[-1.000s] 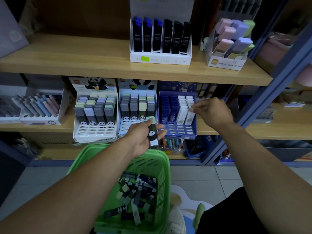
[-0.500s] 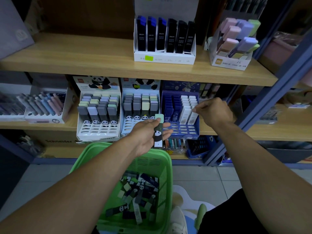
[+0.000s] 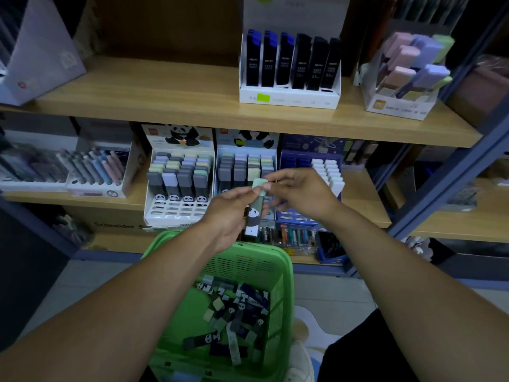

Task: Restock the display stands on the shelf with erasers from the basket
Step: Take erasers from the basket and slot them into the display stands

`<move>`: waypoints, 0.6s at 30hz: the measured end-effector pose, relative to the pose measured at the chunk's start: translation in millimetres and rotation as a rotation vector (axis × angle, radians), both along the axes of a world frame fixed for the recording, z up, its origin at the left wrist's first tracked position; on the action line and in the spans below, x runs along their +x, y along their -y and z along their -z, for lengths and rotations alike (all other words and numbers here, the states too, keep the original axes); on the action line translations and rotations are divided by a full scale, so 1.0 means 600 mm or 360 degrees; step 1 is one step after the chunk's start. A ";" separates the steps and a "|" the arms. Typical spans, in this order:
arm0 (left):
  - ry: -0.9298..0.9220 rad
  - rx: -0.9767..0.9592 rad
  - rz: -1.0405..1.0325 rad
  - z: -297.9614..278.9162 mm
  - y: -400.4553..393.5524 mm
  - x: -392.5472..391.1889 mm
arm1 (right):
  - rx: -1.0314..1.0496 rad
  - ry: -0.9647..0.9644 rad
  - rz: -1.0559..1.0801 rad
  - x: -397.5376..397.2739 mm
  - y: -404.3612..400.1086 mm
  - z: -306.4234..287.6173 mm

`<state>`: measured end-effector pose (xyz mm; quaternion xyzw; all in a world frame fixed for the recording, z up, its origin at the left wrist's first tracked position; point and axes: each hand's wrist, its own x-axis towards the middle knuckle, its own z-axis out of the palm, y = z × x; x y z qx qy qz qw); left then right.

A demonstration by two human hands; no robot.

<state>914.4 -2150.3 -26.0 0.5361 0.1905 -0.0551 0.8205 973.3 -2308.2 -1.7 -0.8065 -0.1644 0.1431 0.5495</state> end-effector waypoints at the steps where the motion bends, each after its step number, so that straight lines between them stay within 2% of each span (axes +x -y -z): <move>1: 0.0013 0.0039 -0.0014 -0.001 -0.009 -0.002 | 0.0031 -0.0013 0.0000 0.003 -0.012 0.001; 4: 0.0003 0.0159 -0.0060 -0.003 -0.040 -0.007 | 0.0095 -0.0044 -0.0050 0.013 -0.048 0.004; 7: 0.0019 0.0349 -0.0168 0.000 -0.065 -0.010 | 0.0106 0.0068 -0.0089 0.018 -0.082 0.007; 12: 0.0366 0.0875 -0.0341 0.001 -0.092 -0.010 | -0.0038 0.0492 -0.0017 0.023 -0.133 0.015; 15: 0.0405 0.1453 -0.0205 0.014 -0.117 -0.008 | -0.0170 0.0588 -0.0029 0.021 -0.153 0.020; 18: 0.0440 0.1740 -0.0090 0.024 -0.133 -0.012 | -0.0238 0.0633 -0.0047 0.024 -0.160 0.026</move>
